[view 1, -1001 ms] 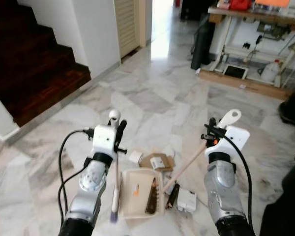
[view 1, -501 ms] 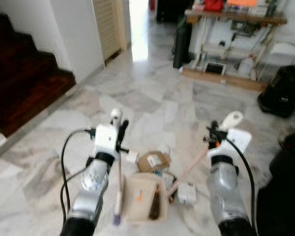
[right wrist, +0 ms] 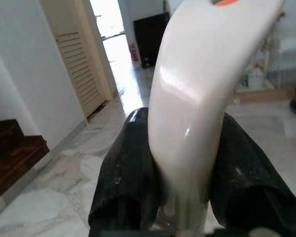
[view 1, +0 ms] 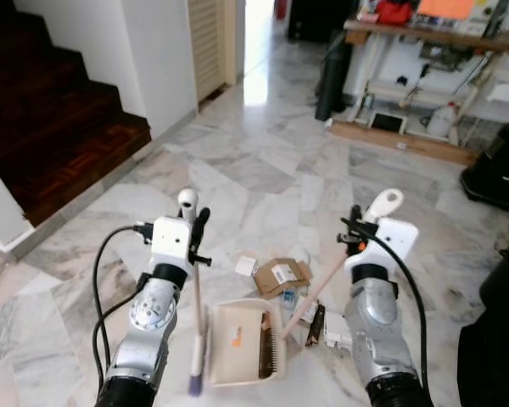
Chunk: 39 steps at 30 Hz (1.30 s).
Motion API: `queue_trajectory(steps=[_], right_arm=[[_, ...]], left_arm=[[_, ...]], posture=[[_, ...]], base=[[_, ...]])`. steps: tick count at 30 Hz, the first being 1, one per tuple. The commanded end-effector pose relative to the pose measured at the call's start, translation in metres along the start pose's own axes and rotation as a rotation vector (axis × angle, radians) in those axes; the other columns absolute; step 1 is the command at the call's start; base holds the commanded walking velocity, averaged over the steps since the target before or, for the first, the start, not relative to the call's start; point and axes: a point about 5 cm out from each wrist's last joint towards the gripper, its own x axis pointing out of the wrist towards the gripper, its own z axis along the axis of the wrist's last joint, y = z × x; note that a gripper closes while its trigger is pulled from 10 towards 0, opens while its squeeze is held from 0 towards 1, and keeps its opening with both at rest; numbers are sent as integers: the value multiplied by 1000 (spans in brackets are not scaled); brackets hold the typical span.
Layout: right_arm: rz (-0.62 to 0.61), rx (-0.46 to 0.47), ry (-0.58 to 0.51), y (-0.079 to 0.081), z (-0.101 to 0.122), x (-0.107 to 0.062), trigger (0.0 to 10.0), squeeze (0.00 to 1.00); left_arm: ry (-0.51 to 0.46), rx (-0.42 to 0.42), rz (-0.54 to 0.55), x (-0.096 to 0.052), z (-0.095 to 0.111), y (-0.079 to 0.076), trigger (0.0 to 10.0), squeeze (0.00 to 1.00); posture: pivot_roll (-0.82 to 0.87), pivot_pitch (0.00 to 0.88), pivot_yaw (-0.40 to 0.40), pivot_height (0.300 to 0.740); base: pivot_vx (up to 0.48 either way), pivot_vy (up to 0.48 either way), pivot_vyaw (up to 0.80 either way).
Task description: Sweep floor
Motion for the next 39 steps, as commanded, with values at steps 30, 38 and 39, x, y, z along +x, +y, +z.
queue_trajectory(steps=[30, 38, 39], right_arm=[[6, 25, -41, 3, 9, 3, 10000, 0], [22, 33, -34, 5, 8, 4, 10000, 0], [20, 38, -35, 5, 8, 4, 10000, 0]], left_arm=[[-46, 1, -20, 2, 14, -5, 10000, 0], [-46, -2, -22, 2, 14, -7, 10000, 0], [-46, -2, -23, 2, 14, -7, 10000, 0]], posture=[[121, 0, 15, 740], [122, 0, 12, 740], [123, 0, 12, 740]], base=[[0, 282, 82], [0, 280, 0], [0, 281, 0]])
